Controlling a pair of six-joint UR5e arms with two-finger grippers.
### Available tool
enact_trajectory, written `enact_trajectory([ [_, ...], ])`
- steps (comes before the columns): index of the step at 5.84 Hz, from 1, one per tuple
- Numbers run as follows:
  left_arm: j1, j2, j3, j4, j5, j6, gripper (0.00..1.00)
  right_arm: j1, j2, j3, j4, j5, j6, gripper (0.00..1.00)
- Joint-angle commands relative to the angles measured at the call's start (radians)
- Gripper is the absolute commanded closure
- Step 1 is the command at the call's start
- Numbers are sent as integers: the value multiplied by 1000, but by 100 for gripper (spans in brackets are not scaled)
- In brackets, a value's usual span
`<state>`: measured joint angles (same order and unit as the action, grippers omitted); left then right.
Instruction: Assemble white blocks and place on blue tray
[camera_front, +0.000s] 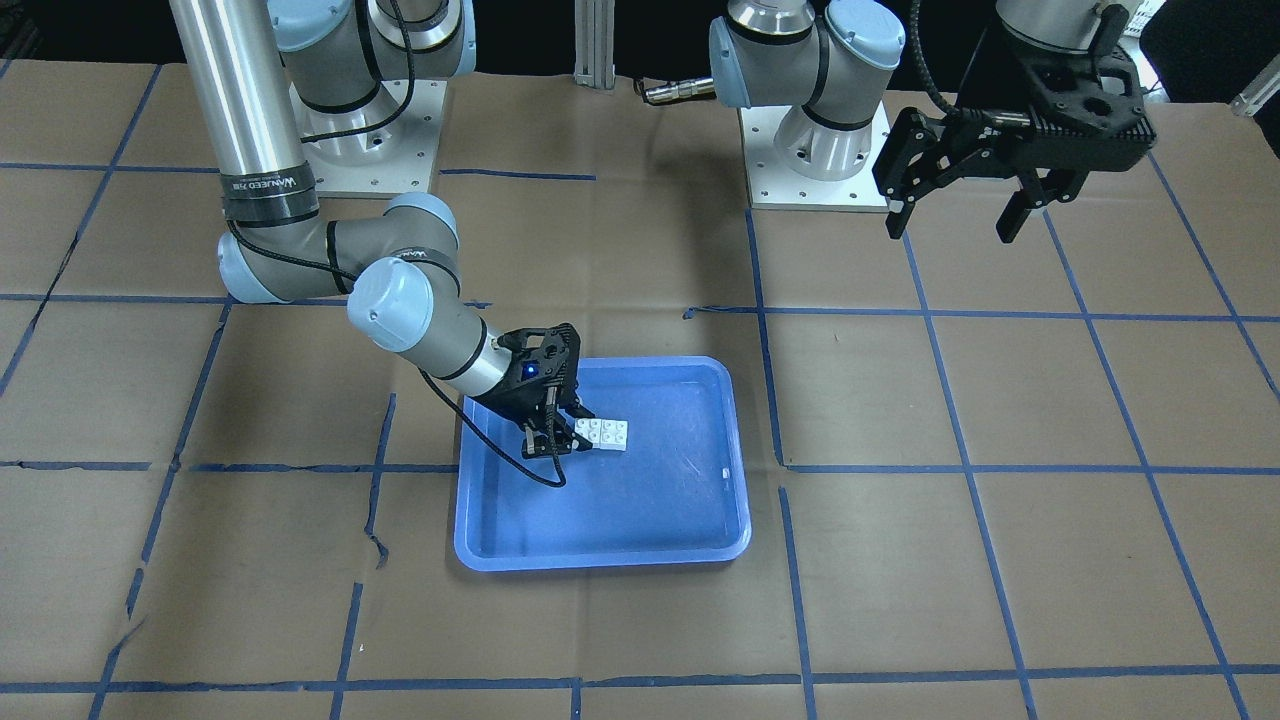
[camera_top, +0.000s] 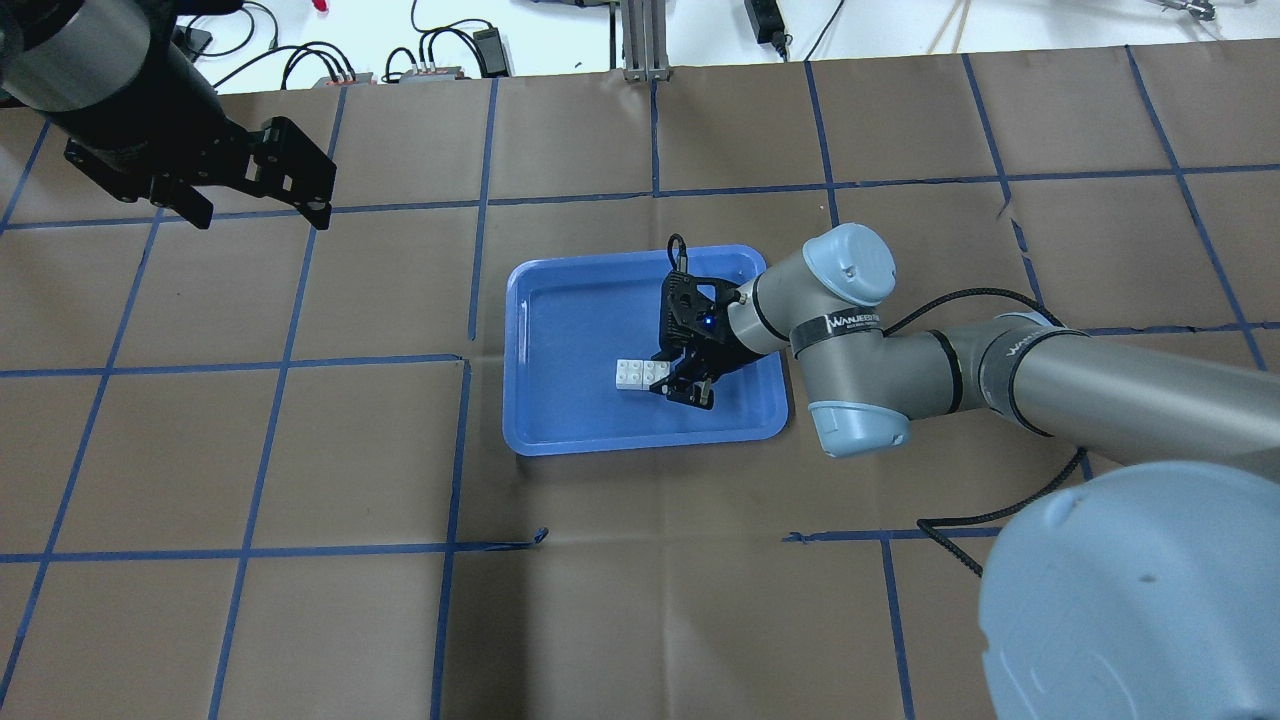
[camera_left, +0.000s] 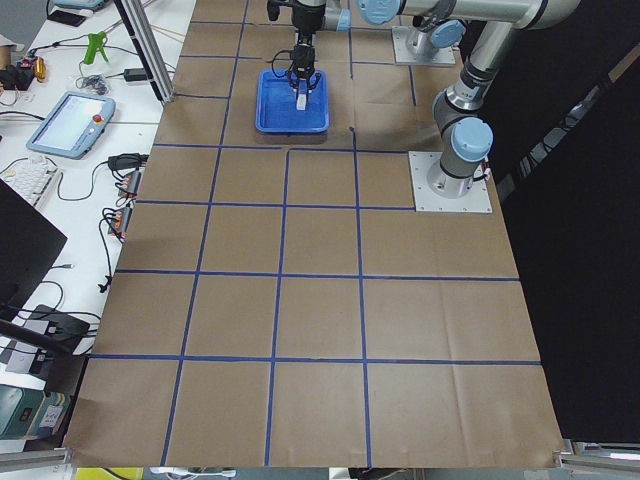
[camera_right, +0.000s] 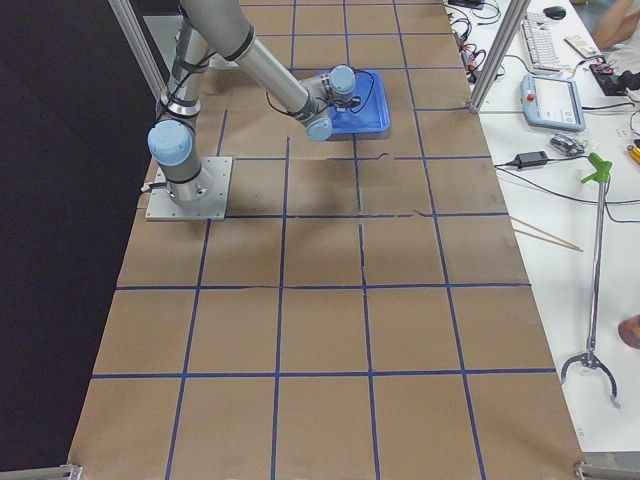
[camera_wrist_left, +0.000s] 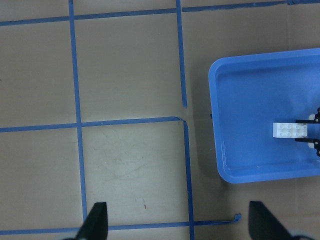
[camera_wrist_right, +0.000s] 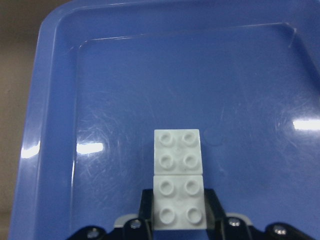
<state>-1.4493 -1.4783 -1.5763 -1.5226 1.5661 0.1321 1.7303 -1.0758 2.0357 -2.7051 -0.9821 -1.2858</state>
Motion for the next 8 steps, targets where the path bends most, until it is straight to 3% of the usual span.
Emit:
enact_trajectory([
  [1, 12, 0, -1, 1, -1, -9, 1, 0, 0, 0, -2, 0, 2, 65],
  [3, 7, -3, -4, -1, -1, -9, 1, 0, 2, 0, -5, 3, 8, 15],
  [5, 9, 0, -1, -1, -1, -5, 1, 0, 2, -2, -5, 3, 13, 1],
  [8, 7, 0, -2, -1, -1, -3, 1, -9, -63, -23, 48, -23, 77, 0],
])
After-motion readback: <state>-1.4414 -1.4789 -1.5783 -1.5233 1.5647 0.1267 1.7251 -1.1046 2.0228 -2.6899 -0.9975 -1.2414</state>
